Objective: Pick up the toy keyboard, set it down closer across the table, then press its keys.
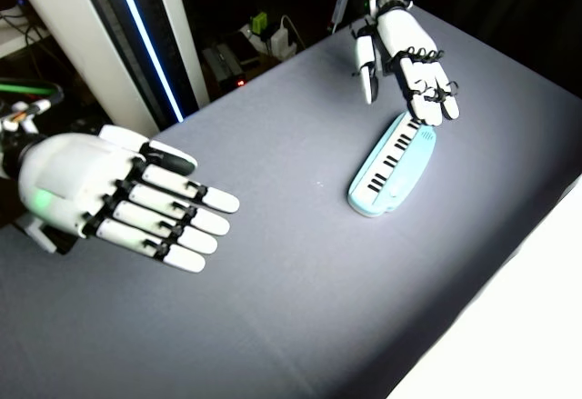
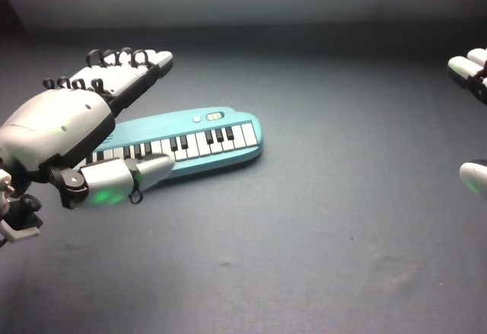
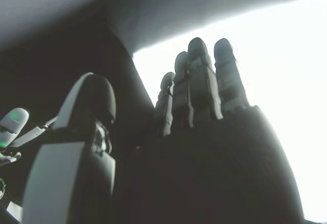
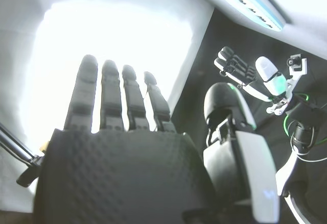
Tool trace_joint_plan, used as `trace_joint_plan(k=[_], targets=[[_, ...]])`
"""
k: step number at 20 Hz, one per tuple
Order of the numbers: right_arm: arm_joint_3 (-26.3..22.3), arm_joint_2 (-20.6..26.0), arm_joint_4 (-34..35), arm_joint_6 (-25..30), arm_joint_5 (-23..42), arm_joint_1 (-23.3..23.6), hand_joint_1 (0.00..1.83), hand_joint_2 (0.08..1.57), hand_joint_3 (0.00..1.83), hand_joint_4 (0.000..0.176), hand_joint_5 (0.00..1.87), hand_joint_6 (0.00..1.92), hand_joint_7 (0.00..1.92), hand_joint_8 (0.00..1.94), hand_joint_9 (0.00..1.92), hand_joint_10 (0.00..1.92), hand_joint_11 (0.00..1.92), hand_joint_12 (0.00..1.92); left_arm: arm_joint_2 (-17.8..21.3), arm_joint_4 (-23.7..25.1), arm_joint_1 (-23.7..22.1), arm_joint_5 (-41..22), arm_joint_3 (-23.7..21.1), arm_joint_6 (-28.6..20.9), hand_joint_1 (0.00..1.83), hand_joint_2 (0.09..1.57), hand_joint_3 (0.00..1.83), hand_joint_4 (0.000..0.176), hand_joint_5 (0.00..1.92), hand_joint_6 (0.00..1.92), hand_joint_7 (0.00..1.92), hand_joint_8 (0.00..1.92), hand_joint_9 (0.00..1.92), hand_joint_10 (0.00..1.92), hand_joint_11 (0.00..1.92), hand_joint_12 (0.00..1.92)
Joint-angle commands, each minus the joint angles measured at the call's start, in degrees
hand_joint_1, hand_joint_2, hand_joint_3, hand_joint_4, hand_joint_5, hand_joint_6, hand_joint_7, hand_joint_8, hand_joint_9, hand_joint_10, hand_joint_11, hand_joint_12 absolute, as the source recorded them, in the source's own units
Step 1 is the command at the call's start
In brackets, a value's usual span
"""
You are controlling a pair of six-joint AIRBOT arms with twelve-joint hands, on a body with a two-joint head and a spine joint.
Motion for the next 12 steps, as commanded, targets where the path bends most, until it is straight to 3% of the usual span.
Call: trace_joint_plan(k=[1, 5, 7, 10, 12], targets=[[-0.1, 0.4, -0.4, 0.1, 6.7, 0.2, 0.22, 1.37, 0.01, 0.005, 0.0, 0.0, 0.0, 0.0, 0.0, 0.0, 0.0, 0.0, -0.1, 0.3, -0.5, -7.1, 0.2, -0.2, 0.66, 1.19, 0.02, 0.022, 0.0, 0.0, 0.0, 0.0, 0.0, 0.0, 0.0, 0.0], [-0.1, 0.3, -0.1, 0.1, 6.4, -0.2, 0.21, 1.37, 0.01, 0.003, 0.0, 0.0, 0.0, 0.0, 0.0, 0.0, 0.0, 0.0, -0.1, 0.3, -0.7, -6.4, 0.6, -0.1, 0.68, 1.18, 0.01, 0.021, 0.0, 0.0, 0.0, 0.0, 0.0, 0.0, 0.0, 0.0], [-0.1, 0.3, 0.2, 0.1, 6.1, -0.6, 0.2, 1.38, 0.0, 0.01, 0.0, 0.0, 0.0, 0.0, 0.0, 0.0, 0.0, 0.0, -0.2, 0.2, -1.8, -4.0, 1.5, 0.4, 0.71, 1.12, 0.0, 0.006, 0.0, 0.0, 0.0, 0.0, 0.0, 0.0, 0.0, 0.0], [-0.2, 0.3, 0.7, 0.1, 6.0, -1.1, 0.21, 1.37, 0.0, 0.004, 0.0, 0.0, 0.0, 0.0, 0.0, 0.0, 0.0, 0.0, -1.1, -1.8, -4.6, 3.1, 3.6, 4.6, 0.68, 1.02, 0.0, 0.039, 0.0, 0.0, 0.0, 0.0, 0.0, 0.0, 0.0, 0.0], [-0.3, 0.3, 1.1, 0.1, 6.0, -1.6, 0.2, 1.37, 0.0, 0.013, 0.0, 0.0, 0.0, 0.0, 0.0, 0.0, 0.0, 0.0, -2.5, -3.9, -6.5, 8.7, 6.0, 7.1, 0.75, 0.98, 0.0, 0.09, 0.0, 0.0, 0.0, 0.0, 0.0, 0.0, 0.0, 0.0]])
